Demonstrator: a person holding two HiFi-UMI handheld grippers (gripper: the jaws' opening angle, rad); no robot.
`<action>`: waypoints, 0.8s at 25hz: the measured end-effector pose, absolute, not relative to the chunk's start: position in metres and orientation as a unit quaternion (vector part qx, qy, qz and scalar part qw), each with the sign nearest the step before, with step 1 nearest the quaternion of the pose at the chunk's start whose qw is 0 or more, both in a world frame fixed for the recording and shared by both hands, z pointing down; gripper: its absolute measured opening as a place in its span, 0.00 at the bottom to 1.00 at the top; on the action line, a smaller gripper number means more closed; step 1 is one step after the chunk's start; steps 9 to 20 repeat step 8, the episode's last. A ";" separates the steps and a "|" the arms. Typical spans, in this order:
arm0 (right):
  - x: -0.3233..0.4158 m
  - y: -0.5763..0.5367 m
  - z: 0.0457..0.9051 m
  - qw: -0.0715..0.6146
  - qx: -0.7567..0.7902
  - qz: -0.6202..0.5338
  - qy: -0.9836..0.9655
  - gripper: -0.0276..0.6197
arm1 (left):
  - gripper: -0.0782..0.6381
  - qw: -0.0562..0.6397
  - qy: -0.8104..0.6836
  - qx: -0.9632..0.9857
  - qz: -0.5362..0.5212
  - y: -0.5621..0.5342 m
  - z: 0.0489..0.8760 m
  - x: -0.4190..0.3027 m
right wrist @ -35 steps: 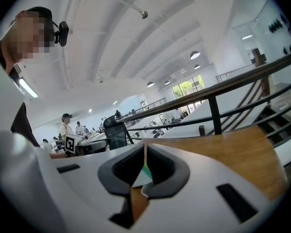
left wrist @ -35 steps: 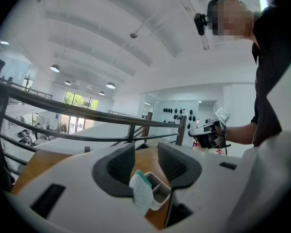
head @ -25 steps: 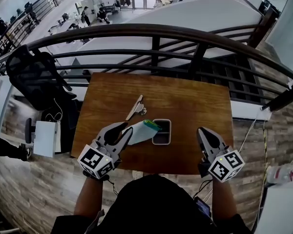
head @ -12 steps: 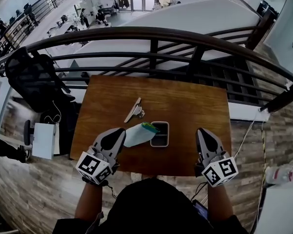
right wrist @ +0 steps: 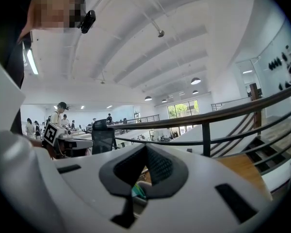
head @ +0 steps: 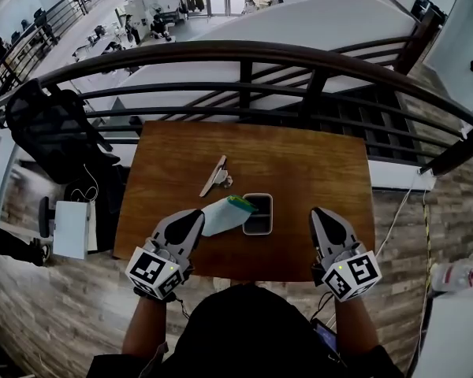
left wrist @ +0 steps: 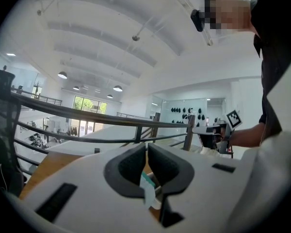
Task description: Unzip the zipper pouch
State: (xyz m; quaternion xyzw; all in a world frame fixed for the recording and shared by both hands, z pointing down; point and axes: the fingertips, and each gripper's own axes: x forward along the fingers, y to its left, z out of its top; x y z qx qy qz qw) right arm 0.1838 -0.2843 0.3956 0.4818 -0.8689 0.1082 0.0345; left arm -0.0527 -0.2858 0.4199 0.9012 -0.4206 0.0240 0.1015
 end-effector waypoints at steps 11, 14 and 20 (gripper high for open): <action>0.190 -0.284 0.389 0.041 0.492 0.090 -0.865 0.03 | 0.14 0.106 -0.417 0.902 0.024 -0.284 0.421 -0.054; 0.190 -0.284 0.389 0.041 0.492 0.090 -0.865 0.03 | 0.14 0.106 -0.417 0.902 0.024 -0.284 0.421 -0.054; 0.190 -0.284 0.389 0.041 0.492 0.090 -0.865 0.03 | 0.14 0.106 -0.417 0.902 0.024 -0.284 0.421 -0.054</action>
